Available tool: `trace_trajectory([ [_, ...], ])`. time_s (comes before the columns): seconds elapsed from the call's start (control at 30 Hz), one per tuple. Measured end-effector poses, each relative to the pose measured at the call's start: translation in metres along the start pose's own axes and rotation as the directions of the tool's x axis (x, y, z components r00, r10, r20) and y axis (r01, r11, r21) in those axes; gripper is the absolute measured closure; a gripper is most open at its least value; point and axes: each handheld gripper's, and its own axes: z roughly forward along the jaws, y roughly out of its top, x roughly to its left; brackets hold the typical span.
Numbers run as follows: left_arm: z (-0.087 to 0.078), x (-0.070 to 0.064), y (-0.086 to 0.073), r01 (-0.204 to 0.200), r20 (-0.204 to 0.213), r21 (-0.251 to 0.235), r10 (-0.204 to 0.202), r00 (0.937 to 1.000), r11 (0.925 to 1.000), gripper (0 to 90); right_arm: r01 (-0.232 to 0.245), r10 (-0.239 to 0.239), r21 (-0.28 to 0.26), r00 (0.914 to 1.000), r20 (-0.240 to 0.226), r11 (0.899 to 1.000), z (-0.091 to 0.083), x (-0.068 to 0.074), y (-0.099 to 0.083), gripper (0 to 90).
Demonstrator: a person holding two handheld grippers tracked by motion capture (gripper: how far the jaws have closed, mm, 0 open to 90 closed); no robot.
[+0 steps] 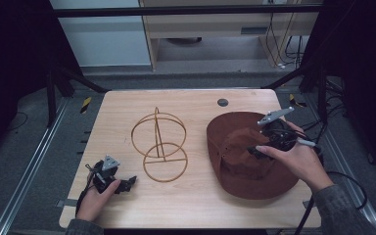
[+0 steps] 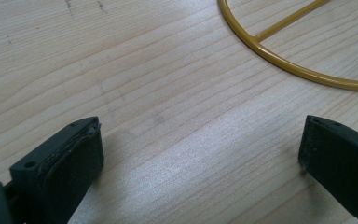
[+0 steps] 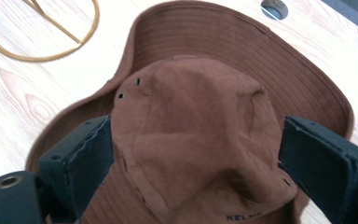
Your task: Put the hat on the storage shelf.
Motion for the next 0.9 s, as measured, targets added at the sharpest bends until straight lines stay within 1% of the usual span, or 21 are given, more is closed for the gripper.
trace_trajectory([
  [0.07,0.000,0.000,0.000,0.000,0.000,0.000,0.000,1.0000,1.0000,0.0,0.004,-0.004,0.018,1.0000,0.006,1.000,0.000,-0.004,0.001,9.5],
  [0.23,0.000,0.000,0.000,0.000,0.000,0.000,0.000,1.0000,1.0000,0.0,-0.005,0.004,0.041,0.9997,0.024,0.999,-0.001,-0.012,0.002,10.6],
  [0.37,0.000,0.000,0.000,0.000,0.000,0.001,0.000,1.0000,1.0000,0.0,-0.027,0.026,0.059,0.9995,0.018,0.998,0.000,-0.021,0.004,12.1],
  [0.43,0.000,0.000,0.000,0.000,0.000,0.000,0.000,1.0000,1.0000,0.0,-0.031,0.029,0.068,0.9993,0.025,0.997,0.001,-0.026,0.005,13.1],
  [0.53,0.000,0.000,0.000,0.000,0.000,0.000,0.000,1.0000,1.0000,0.0,-0.054,0.053,0.082,0.9985,0.013,0.995,0.005,-0.033,0.007,13.3],
  [0.63,0.000,0.000,0.000,0.000,0.000,0.000,0.000,1.0000,1.0000,0.0,-0.055,0.055,0.105,0.9985,0.006,0.993,0.009,-0.037,0.008,12.9],
  [0.7,0.000,0.000,0.000,0.000,0.000,0.000,0.000,1.0000,1.0000,0.0,-0.063,0.065,0.117,0.9978,-0.010,0.991,0.013,-0.039,0.010,12.2],
  [0.77,0.000,0.000,0.000,0.000,0.000,0.000,0.000,1.0000,1.0000,0.0,-0.065,0.067,0.131,0.9976,-0.013,0.989,0.017,-0.040,0.012,11.3],
  [0.8,0.000,0.000,0.000,0.000,0.000,0.000,0.000,1.0000,1.0000,0.0,-0.067,0.071,0.133,0.9972,-0.025,0.989,0.020,-0.040,0.013,10.4],
  [0.9,0.000,0.000,0.000,0.000,0.000,0.000,0.000,1.0000,1.0000,0.0,-0.058,0.064,0.150,0.9972,-0.038,0.987,0.028,-0.039,0.016,11.2],
])
